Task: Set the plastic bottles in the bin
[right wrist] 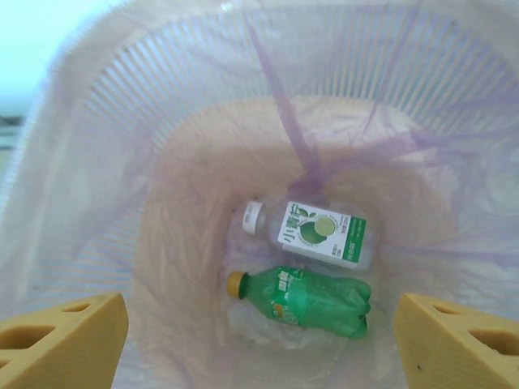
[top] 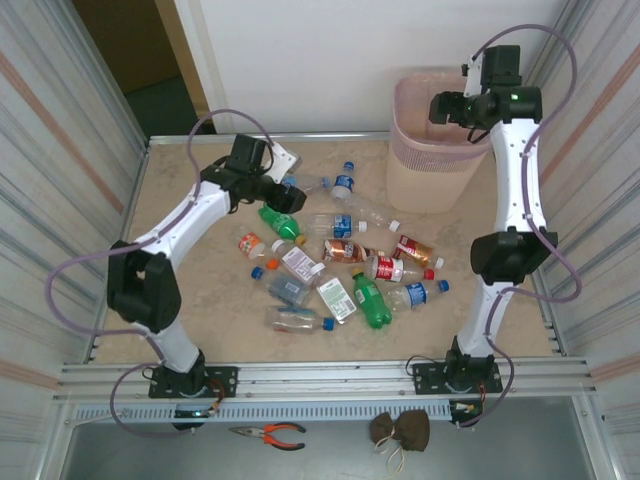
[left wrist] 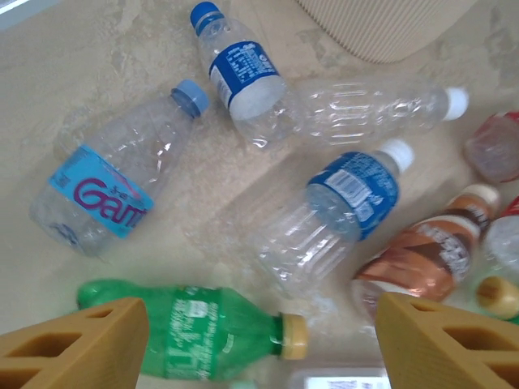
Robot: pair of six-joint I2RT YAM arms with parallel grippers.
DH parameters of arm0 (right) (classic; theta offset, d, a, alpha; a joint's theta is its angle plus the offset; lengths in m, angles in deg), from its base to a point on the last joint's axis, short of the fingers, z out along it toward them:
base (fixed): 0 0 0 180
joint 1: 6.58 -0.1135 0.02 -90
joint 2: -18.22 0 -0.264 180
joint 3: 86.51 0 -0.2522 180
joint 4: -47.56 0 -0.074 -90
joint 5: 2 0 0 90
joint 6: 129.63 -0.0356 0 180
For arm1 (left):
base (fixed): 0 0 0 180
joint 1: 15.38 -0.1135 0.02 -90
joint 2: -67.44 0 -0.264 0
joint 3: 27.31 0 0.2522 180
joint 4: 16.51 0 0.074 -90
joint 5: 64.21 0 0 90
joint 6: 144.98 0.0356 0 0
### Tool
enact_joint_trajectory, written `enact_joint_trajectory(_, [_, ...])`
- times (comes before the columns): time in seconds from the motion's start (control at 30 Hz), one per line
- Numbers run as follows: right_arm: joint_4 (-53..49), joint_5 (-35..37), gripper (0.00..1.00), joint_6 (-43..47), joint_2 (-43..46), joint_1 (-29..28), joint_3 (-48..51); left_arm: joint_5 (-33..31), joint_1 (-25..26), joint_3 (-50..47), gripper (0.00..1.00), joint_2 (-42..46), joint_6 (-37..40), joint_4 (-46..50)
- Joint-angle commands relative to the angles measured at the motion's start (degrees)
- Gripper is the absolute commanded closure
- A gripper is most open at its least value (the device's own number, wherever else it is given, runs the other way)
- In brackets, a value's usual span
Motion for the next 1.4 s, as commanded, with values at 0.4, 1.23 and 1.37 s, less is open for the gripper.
enact_joint_trajectory(0.4, [0.64, 0.44, 0.17, -1.35, 19.0, 0.01, 14.66, -6.52, -3.11, 23.53, 0.14, -26.23, 29.78, 6.07])
enact_joint_trajectory(1.23, [1.04, 7.56, 0.17, -1.81, 25.0, -6.89, 27.04, -6.98, -4.7, 36.93, 0.07, -43.32, 33.5, 3.8])
enact_joint_trajectory(1.37, [0.76, 8.11, 0.17, -1.82, 24.51, -7.35, 26.34, -6.05, -4.7, 39.19, 0.08, -44.96, 33.34, 4.4])
